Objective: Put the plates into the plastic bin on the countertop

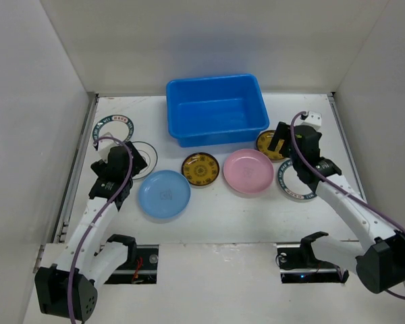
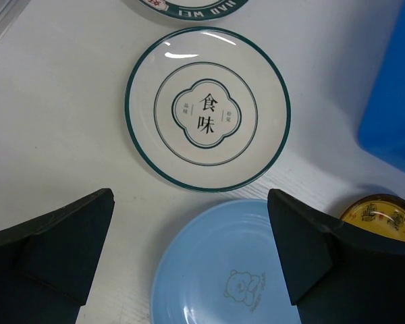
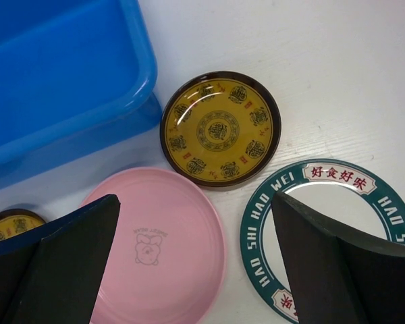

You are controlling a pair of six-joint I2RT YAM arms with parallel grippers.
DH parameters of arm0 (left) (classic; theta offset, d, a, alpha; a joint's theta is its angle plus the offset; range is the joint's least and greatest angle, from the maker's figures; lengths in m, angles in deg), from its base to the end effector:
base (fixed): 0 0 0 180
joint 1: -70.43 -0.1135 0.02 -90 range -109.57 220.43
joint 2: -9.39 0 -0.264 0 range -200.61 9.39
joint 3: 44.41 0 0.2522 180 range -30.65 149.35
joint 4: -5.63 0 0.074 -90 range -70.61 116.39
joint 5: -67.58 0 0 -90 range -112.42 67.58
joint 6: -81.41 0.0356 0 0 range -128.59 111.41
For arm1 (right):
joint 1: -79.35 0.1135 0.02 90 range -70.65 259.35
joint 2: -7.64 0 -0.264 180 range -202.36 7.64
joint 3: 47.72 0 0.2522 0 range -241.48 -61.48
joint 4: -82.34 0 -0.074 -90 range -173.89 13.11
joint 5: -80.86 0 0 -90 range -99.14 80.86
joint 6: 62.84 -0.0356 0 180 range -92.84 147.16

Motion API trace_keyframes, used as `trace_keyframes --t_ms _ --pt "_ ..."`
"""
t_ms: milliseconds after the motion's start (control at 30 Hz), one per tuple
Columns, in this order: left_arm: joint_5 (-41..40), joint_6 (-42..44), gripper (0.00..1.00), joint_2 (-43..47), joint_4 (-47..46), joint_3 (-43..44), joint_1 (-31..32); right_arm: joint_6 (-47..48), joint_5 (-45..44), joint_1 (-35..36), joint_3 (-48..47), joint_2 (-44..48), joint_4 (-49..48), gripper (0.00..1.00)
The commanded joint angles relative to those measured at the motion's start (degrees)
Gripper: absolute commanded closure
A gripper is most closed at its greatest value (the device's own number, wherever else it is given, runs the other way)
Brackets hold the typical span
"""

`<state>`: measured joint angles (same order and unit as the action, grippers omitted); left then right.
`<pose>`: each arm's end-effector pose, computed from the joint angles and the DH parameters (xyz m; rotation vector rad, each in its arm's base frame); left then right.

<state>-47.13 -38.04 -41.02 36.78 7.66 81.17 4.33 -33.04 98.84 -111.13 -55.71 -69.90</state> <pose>0.1957 -0.0220 0.2719 -0.5824 1.9493 0.0107 0.2387 0.0692 0.3002 0.3130 1.9855 0.0415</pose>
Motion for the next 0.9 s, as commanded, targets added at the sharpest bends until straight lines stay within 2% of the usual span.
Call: trace_keyframes --t_ms 0,200,333,467,600,733,867 --pt "-2.8 -0.08 0.0 0.84 -0.69 3.26 -0.59 1.03 -0.97 0.77 -0.44 1.13 0.06 0.0" --pt "-2.98 0.98 0.0 -1.78 1.85 5.98 0.02 0.77 -0.71 2.26 -0.8 1.56 1.03 0.0" --pt "-3.24 -2.01 0.0 -4.96 12.29 11.17 0.99 1.29 -0.36 4.37 -1.5 0.95 0.86 0.0" --pt "-2.98 -10.88 0.0 -3.21 14.7 8.82 -0.24 -0.28 -0.7 7.09 -2.38 2.17 1.03 0.0" --pt "2.99 -6.94 0.0 -4.86 13.72 6.96 0.2 -4.94 -2.38 8.77 -1.33 5.16 3.66 0.0" --pt "6.25 -7.11 0.0 -6.71 17.06 7.31 0.11 -2.66 5.69 8.42 -0.89 4.91 4.02 0.0" --pt "6.95 -8.6 0.0 -6.19 18.12 5.82 1.25 -1.43 6.41 8.68 -1.59 2.54 4.63 0.0"
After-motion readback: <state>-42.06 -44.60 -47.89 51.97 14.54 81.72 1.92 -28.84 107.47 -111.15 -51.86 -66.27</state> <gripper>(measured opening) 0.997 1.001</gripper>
